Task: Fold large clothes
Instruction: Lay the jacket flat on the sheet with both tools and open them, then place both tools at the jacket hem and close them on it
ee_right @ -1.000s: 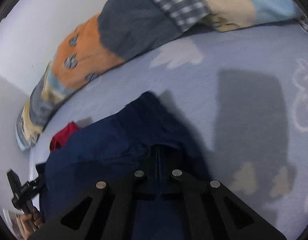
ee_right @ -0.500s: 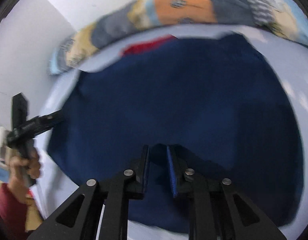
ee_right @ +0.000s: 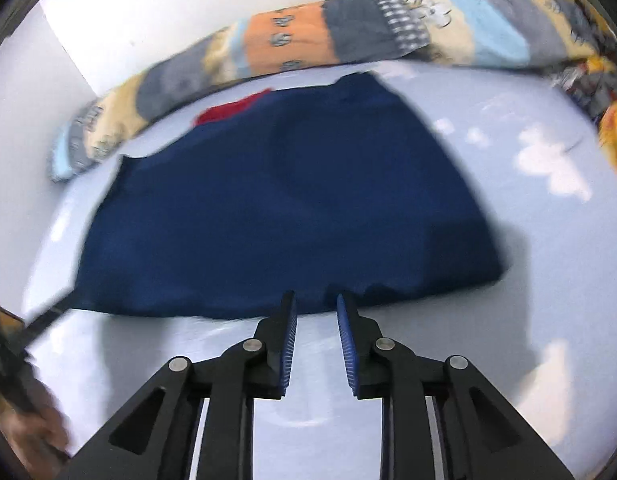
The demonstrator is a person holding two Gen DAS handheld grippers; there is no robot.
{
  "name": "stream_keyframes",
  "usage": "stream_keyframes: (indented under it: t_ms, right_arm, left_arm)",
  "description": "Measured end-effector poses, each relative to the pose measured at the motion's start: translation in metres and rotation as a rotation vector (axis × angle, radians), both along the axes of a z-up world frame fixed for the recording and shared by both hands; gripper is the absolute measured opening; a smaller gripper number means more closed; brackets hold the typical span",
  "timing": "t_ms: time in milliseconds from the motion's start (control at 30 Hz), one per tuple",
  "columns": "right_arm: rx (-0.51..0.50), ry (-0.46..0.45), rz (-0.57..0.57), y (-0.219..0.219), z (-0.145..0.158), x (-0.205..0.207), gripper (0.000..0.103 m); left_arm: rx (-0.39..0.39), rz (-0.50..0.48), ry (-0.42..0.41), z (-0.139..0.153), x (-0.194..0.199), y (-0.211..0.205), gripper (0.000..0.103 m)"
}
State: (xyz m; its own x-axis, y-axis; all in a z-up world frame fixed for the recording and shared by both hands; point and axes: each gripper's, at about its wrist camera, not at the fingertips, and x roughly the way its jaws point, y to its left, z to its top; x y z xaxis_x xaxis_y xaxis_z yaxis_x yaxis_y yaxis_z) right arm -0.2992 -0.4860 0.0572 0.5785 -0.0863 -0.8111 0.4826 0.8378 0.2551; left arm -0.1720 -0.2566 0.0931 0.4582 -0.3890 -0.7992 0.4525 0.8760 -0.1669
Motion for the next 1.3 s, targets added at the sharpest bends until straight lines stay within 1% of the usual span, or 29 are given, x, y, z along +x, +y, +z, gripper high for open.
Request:
stream_keyframes:
  t_ms: [67, 133, 167, 233, 267, 300, 333, 400, 467, 500, 533, 567, 600, 633, 700, 733, 800, 867, 900, 1000, 1100, 1133, 1300]
  right_arm:
    - [0.013, 0.006, -0.004, 0.007, -0.011, 0.000, 0.023]
    - [0.004, 0.055, 0.018, 0.015, -0.022, 0.006, 0.024]
    - [-0.022, 0.062, 0.028, 0.018, -0.020, 0.007, 0.024]
    - [-0.081, 0.043, 0.022, 0.022, -0.009, 0.010, 0.025]
    - [-0.092, 0.032, 0.014, 0.019, -0.006, 0.018, 0.025]
    - [-0.085, 0.020, 0.000, 0.010, -0.006, 0.020, 0.025]
    - [-0.074, 0.028, -0.009, 0.007, -0.012, 0.024, 0.026]
    - [-0.040, 0.085, -0.013, 0.001, -0.030, 0.036, 0.029]
    - [0.018, 0.169, -0.008, -0.004, -0.055, 0.045, 0.029]
    - [0.061, 0.202, -0.007, -0.006, -0.066, 0.047, 0.029]
    - [0.074, 0.200, -0.016, -0.007, -0.067, 0.046, 0.030]
    - [0.074, 0.200, -0.022, -0.007, -0.065, 0.046, 0.029]
    - [0.062, 0.201, -0.018, -0.004, -0.059, 0.046, 0.032]
    - [0.053, 0.183, -0.014, -0.002, -0.052, 0.045, 0.031]
    - [0.009, 0.141, -0.014, 0.003, -0.035, 0.039, 0.032]
    - [-0.037, 0.106, -0.015, 0.006, -0.023, 0.038, 0.032]
    - [-0.093, 0.064, -0.012, 0.009, -0.010, 0.039, 0.031]
    - [-0.131, 0.016, -0.016, 0.010, -0.001, 0.039, 0.032]
    - [-0.150, 0.003, -0.007, 0.011, -0.001, 0.042, 0.036]
    - [-0.148, 0.046, 0.006, 0.003, -0.016, 0.057, 0.037]
    - [-0.101, 0.120, 0.018, -0.003, -0.040, 0.064, 0.037]
    - [-0.088, 0.130, 0.019, -0.003, -0.044, 0.066, 0.037]
    - [-0.105, 0.145, 0.026, 0.001, -0.047, 0.067, 0.039]
  left_arm:
    - [0.078, -0.013, -0.026, -0.006, 0.000, -0.001, 0.075]
    - [0.123, 0.005, -0.054, -0.009, 0.002, 0.003, 0.075]
    - [0.136, 0.007, -0.083, -0.007, 0.002, 0.002, 0.075]
    - [0.145, -0.011, -0.145, -0.003, 0.001, -0.003, 0.075]
    - [0.150, -0.017, -0.169, -0.003, 0.001, -0.005, 0.077]
    - [0.160, -0.016, -0.172, -0.006, 0.005, -0.007, 0.079]
    - [0.176, -0.015, -0.156, -0.010, 0.009, -0.011, 0.082]
    - [0.208, -0.001, -0.090, -0.024, 0.023, -0.015, 0.082]
    - [0.243, 0.017, -0.022, -0.037, 0.031, -0.015, 0.082]
    - [0.241, 0.020, -0.002, -0.040, 0.034, -0.015, 0.082]
    - [0.236, 0.023, -0.003, -0.038, 0.034, -0.014, 0.082]
    - [0.229, 0.018, -0.011, -0.034, 0.034, -0.015, 0.082]
    - [0.218, 0.012, -0.017, -0.029, 0.033, -0.016, 0.082]
    - [0.201, 0.016, -0.041, -0.022, 0.030, -0.016, 0.082]
    - [0.177, 0.022, -0.086, -0.012, 0.027, -0.018, 0.082]
    - [0.168, 0.023, -0.104, -0.008, 0.027, -0.020, 0.082]
    - [0.160, 0.035, -0.148, -0.002, 0.024, -0.023, 0.082]
    - [0.163, 0.030, -0.164, -0.002, 0.022, -0.027, 0.082]
    - [0.164, 0.020, -0.160, -0.004, 0.023, -0.030, 0.082]
    - [0.178, 0.006, -0.142, -0.012, 0.026, -0.036, 0.082]
    - [0.202, -0.006, -0.120, -0.018, 0.025, -0.040, 0.082]
    - [0.210, -0.010, -0.116, -0.020, 0.025, -0.041, 0.082]
    - [0.227, -0.019, -0.097, -0.026, 0.025, -0.044, 0.082]
